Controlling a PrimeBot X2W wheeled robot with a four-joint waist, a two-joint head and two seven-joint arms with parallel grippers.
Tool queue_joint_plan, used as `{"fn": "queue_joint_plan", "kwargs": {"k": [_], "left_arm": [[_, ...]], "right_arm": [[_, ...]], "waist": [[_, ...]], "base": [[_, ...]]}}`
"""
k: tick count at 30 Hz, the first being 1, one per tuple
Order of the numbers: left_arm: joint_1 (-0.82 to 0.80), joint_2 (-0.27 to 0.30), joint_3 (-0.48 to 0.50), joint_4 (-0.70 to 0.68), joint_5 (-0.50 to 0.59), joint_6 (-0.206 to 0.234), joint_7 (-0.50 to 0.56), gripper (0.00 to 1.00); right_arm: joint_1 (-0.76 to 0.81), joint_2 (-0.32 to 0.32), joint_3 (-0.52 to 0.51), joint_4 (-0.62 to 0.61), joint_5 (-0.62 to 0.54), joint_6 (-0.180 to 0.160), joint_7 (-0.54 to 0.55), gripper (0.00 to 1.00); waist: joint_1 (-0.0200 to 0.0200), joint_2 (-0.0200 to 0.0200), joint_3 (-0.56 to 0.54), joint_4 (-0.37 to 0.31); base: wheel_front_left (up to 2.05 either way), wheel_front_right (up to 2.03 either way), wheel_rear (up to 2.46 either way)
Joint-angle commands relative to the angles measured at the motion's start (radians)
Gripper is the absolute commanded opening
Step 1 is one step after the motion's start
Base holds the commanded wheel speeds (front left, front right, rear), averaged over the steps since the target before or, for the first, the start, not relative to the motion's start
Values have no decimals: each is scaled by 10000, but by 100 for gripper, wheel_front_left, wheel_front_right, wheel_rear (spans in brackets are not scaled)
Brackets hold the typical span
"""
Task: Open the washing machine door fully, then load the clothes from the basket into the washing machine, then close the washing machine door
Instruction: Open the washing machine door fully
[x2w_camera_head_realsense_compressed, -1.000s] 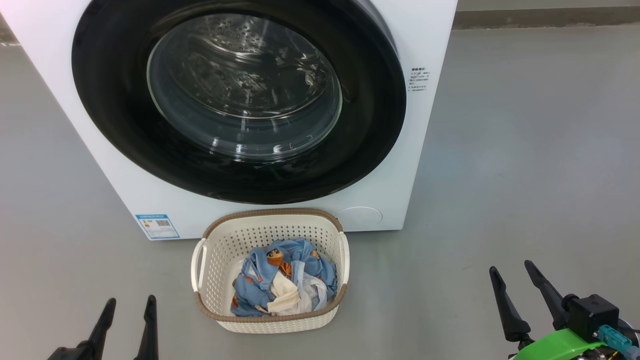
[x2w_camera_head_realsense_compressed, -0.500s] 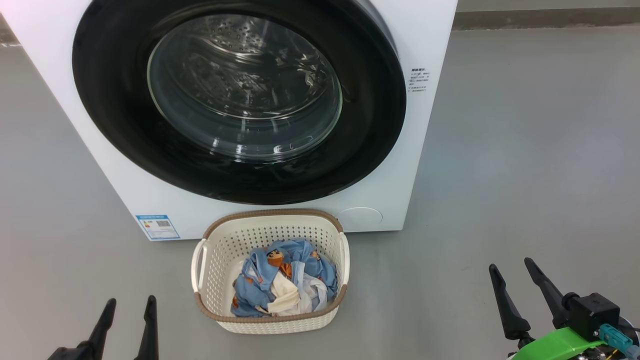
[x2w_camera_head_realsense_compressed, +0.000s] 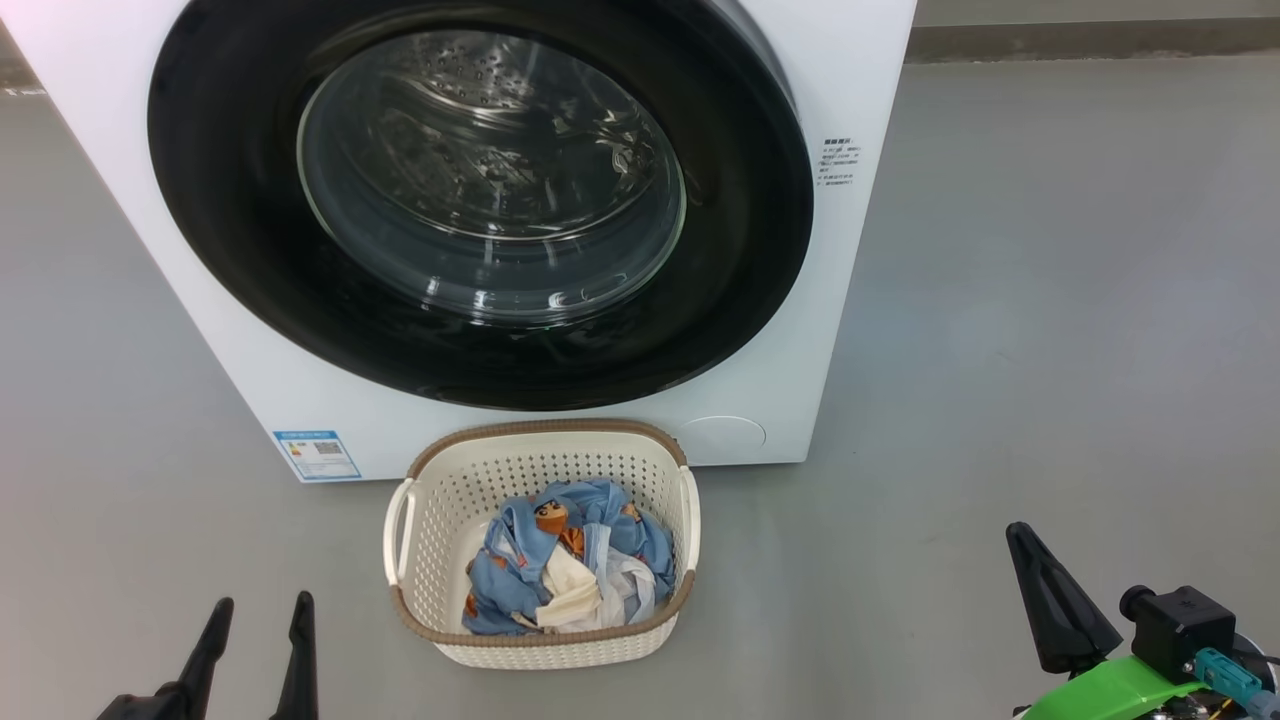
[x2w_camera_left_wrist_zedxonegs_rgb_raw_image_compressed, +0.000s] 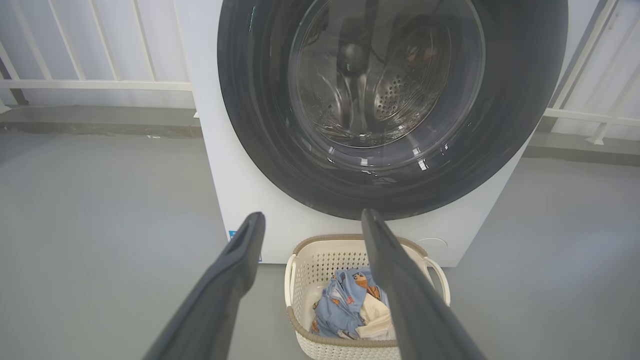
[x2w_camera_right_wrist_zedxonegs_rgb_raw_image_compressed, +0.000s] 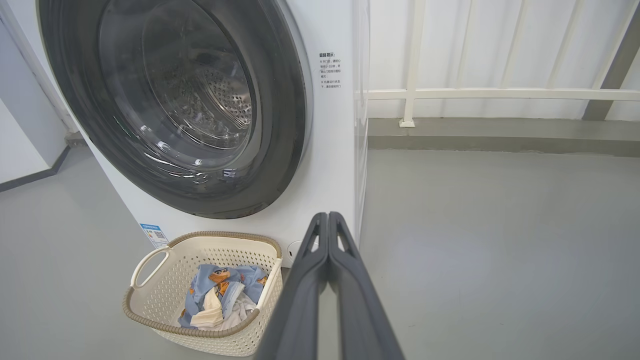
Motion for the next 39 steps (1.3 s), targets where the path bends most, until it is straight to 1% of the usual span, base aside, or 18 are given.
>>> {"fn": "queue_joint_plan", "kwargs": {"k": [1, 8, 15, 20, 31, 38, 39], "left_arm": [[-261, 127, 329, -248, -46, 47, -138, 100], [-248, 127, 388, -269, -27, 17, -138, 100], [-236, 127, 443, -298, -8, -9, -138, 100], [-262, 127, 457, -280, -33, -23, -138, 100], [-284, 127, 634, -425, -120, -41, -138, 100], [-387, 127, 701, -494, -155, -32, -138, 100], [-387, 127, 701, -494, -155, -32, -138, 100]], "right_arm": [[-225, -121, 302, -213, -13, -11, -122, 0], [-239, -64, 320, -229, 160, -11, -122, 0], [-190, 207, 65, -441, 979, -11, -122, 0], [-163, 243, -192, -476, 1465, -11, -122, 0], [-180, 349, -707, -331, 3136, -11, -122, 0], [-302, 327, -1303, -237, 4412, -11, -122, 0], [-302, 327, -1303, -237, 4412, -11, -122, 0]], "waist": [[0, 0, -7, 2], [0, 0, -40, -9], [0, 0, -5, -33], [0, 0, 3, -5], [0, 0, 122, 139], [0, 0, 360, 171], [0, 0, 360, 171]], "base": [[0, 0, 0], [0, 0, 0], [0, 0, 0], [0, 0, 0], [0, 0, 0], [0, 0, 0], [0, 0, 0]]}}
